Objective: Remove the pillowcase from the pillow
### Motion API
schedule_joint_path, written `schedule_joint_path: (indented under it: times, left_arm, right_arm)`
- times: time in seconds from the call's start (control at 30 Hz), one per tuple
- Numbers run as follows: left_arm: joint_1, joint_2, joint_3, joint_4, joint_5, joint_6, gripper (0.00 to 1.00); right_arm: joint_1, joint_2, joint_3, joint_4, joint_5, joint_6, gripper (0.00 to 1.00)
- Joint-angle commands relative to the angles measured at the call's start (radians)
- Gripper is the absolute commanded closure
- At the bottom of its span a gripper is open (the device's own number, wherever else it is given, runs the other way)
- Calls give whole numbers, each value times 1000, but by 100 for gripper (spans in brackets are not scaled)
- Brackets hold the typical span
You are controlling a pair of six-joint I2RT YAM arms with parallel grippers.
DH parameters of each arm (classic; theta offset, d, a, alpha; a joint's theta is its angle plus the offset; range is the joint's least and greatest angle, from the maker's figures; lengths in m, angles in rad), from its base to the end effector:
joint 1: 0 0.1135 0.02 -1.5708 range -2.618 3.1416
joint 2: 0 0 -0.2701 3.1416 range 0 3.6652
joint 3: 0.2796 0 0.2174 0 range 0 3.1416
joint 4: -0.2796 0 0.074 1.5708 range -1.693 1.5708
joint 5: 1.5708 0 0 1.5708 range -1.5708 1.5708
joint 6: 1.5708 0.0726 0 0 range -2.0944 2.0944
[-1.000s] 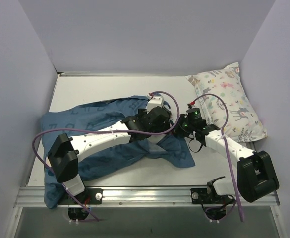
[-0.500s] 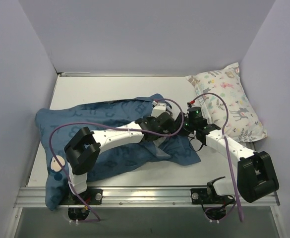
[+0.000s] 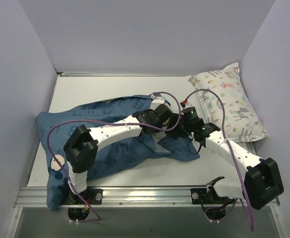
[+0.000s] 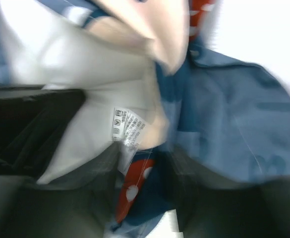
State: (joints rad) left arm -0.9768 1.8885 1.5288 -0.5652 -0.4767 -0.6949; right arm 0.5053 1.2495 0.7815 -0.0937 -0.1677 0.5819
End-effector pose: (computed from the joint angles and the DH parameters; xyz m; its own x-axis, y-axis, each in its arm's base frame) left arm 0.2540 -0.3165 0.2421 -0.7158 0.0434 -0.6970 0.1607 0.9815 -0.1040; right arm 0.2317 0.1420 0.2515 -0.7196 0.2212 -0.6582 -0.2458 0.8053 0.5394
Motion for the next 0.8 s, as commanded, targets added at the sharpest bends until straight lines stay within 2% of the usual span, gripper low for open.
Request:
schedule_joint_path:
  times: [0.0,0.07,0.27,0.4,0.63,0.73,0.77]
  left_arm:
    - [47,-11,21,-13,-5,17,100]
    - [58,-44,19,-12,-2,24,100]
    - [154,-172,-15,8,27,37,100]
    - [207,-250,-18,25,56,55,100]
    - [260,-368,-42,71,197,57,100]
    - [259,-405,-47,100,292,54,100]
    - [259,-417,-44,105,372,63,100]
  right_arm:
    - [6,-45,-31,-104,126,-30,68]
    - [-5,-64,-62,-109,140,-33,86]
    - [-73,-102,-117,-118,126,-34,97]
    - [-119,-91,-137,-101,123,-37,99]
    - [-126,-10,-148,1,57,9,100]
    - [-126,51,-131,69,20,33,100]
    - [-125,74,-119,86,-5,38,100]
